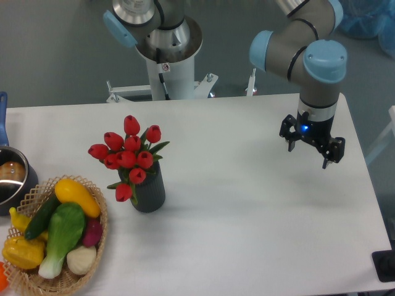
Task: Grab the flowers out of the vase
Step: 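Move the open gripper toward the red tulips in the grey vase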
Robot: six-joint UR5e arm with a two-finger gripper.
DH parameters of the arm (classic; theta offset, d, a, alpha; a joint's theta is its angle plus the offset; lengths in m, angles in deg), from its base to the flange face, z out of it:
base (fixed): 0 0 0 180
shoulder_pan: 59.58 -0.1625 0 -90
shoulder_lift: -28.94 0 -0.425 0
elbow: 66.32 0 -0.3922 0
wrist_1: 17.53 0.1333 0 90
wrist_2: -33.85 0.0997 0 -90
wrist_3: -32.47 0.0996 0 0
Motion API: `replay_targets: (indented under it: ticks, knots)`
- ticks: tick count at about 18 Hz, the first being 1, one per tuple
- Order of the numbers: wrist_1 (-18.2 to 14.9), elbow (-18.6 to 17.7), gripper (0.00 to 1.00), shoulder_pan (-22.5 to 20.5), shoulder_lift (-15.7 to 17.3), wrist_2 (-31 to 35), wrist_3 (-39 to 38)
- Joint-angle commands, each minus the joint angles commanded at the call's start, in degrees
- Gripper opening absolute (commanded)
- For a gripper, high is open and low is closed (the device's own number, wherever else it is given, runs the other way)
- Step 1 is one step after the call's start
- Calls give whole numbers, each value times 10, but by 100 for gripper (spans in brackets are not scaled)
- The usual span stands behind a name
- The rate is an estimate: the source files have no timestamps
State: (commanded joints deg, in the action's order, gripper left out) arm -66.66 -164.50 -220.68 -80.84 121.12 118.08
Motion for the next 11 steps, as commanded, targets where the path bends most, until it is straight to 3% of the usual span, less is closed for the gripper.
replay_targets:
  ticks: [5, 8, 11]
  knots:
    - [3, -1, 100, -5, 0, -8, 2]
    - [5, -25, 100, -13, -1, -70, -1]
    - [4, -61, 100, -34, 35, -147, 5]
